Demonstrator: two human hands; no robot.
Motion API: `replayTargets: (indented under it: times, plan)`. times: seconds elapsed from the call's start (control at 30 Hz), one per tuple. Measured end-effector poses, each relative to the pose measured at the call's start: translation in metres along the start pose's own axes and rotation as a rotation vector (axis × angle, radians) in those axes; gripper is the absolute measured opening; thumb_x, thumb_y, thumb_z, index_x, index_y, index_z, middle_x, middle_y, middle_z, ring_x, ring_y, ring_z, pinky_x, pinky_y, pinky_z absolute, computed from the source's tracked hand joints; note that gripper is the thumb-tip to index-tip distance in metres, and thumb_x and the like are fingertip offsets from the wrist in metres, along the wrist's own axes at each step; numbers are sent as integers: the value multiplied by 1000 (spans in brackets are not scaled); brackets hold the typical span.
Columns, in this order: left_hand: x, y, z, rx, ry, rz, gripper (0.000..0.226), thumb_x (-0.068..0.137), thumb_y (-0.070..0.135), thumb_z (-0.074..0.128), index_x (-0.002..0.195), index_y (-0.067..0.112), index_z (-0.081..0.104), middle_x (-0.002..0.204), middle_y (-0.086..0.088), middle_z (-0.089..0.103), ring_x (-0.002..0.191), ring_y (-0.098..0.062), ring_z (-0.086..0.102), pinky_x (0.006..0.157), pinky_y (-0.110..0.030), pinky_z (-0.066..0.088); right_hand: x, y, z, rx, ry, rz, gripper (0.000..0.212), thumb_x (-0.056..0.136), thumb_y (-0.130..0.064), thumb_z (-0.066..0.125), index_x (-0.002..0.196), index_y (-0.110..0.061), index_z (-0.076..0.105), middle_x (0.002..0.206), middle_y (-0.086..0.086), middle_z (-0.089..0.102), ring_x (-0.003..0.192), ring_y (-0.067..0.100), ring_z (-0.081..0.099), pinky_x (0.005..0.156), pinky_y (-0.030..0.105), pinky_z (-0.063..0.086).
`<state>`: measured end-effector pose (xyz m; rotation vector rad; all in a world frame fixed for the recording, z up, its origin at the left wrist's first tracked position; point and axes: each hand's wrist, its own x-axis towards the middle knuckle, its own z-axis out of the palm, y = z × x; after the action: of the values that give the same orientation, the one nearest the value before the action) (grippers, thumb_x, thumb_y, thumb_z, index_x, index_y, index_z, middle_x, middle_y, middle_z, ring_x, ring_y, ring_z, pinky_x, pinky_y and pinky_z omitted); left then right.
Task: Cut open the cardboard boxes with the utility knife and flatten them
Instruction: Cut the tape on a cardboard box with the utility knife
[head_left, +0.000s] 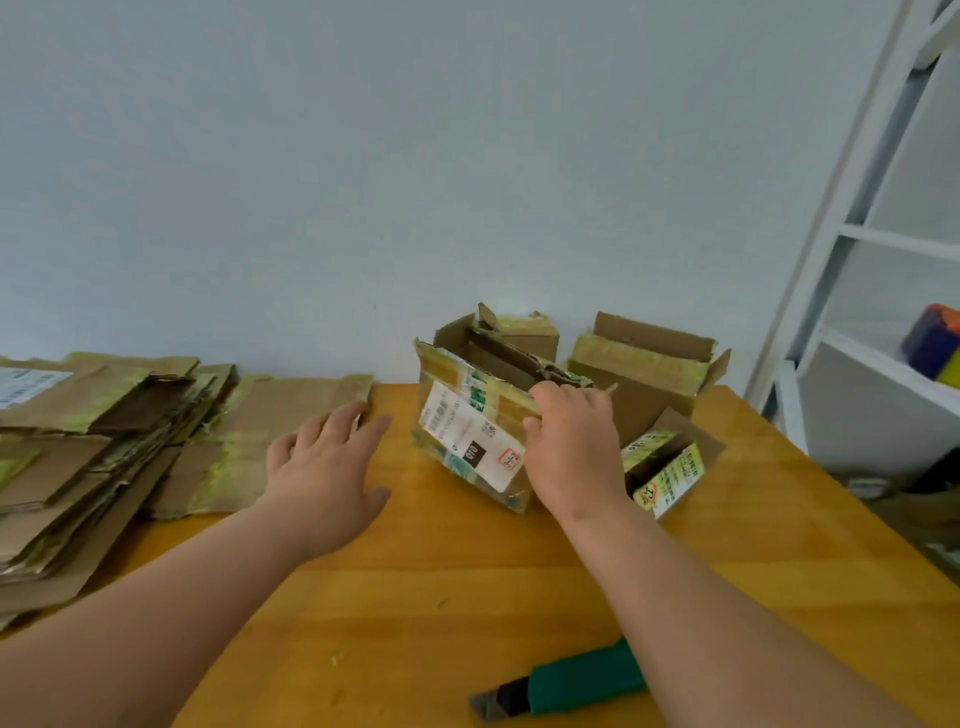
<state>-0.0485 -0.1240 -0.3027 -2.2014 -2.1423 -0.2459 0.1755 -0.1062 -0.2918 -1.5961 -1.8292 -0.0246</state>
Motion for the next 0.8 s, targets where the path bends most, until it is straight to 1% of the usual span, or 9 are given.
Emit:
replayTargets:
  times: [0.13, 0.23, 0.3, 0.37, 0.43, 0.5, 0.57, 0.7, 0.8]
  plan:
    - [-11, -8, -13, -174, 89, -48, 94, 84, 64, 55, 153, 37, -3, 161, 9, 5, 146, -25, 15, 115, -53, 17, -6, -11, -10, 130, -76, -120, 14, 99, -20, 56, 110, -18, 64, 104, -5, 60, 110, 15, 43, 73, 18, 37]
    - [-21, -19, -23, -399, 69, -95, 104, 72, 71, 62, 151, 40, 1, 157, 4, 22, 139, -27, 34, 106, -61, 34, -11, -24, -21, 273, -133, -146, 5, 96, -17, 57, 93, -20, 58, 84, -12, 55, 82, 4, 50, 53, 13, 32]
    - [-31, -27, -29, -749, 45, -130, 91, 74, 61, 70, 146, 40, 19, 136, 2, 52, 110, -23, 63, 79, -50, 58, -15, -33, -27, 384, -164, -122, 7, 95, -19, 60, 96, -24, 55, 87, -11, 56, 78, 4, 51, 55, 13, 32]
    - [-44, -30, -37, -896, 25, -155, 57, 87, 41, 66, 135, 32, 36, 107, 5, 70, 81, -16, 72, 65, -39, 61, -19, -39, -29, 456, -161, -96, 12, 94, -22, 63, 103, -26, 56, 97, -6, 60, 84, 8, 54, 63, 18, 36]
    - [-56, -34, -43, -773, 37, -160, 42, 91, 43, 60, 127, 27, 44, 98, 6, 71, 76, -14, 71, 68, -39, 59, -25, -45, -28, 482, -130, -58, 24, 93, -24, 65, 116, -24, 58, 112, -4, 56, 97, 8, 52, 79, 21, 40]
    - [-64, -38, -43, -630, 25, -191, 50, 92, 51, 54, 131, 22, 43, 106, 2, 68, 85, -17, 67, 74, -39, 55, -34, -51, -25, 514, -106, -8, 43, 93, -22, 66, 134, -22, 52, 130, -3, 46, 115, 5, 42, 100, 19, 33]
    - [-69, -43, -41, -570, -8, -279, 62, 93, 52, 53, 143, 20, 37, 113, -6, 64, 92, -21, 63, 77, -37, 52, -43, -57, -21, 571, -134, 55, 54, 94, -19, 64, 143, -19, 42, 143, -1, 37, 128, 8, 36, 107, 20, 26]
    - [-76, -54, -32, -490, -53, -317, 68, 93, 40, 59, 149, 22, 26, 101, -3, 65, 83, -20, 64, 75, -38, 55, -60, -55, -9, 450, -381, 109, 48, 95, -27, 62, 139, -16, 49, 142, 3, 44, 127, 16, 44, 97, 22, 39]
    - [-80, -45, -30, -336, -42, -149, 71, 92, 56, 50, 151, 30, 22, 143, -6, 46, 120, -26, 54, 96, -41, 48, -68, -46, -5, 379, -448, 94, 41, 95, -26, 62, 134, -16, 56, 136, 0, 54, 113, 11, 50, 80, 12, 39]
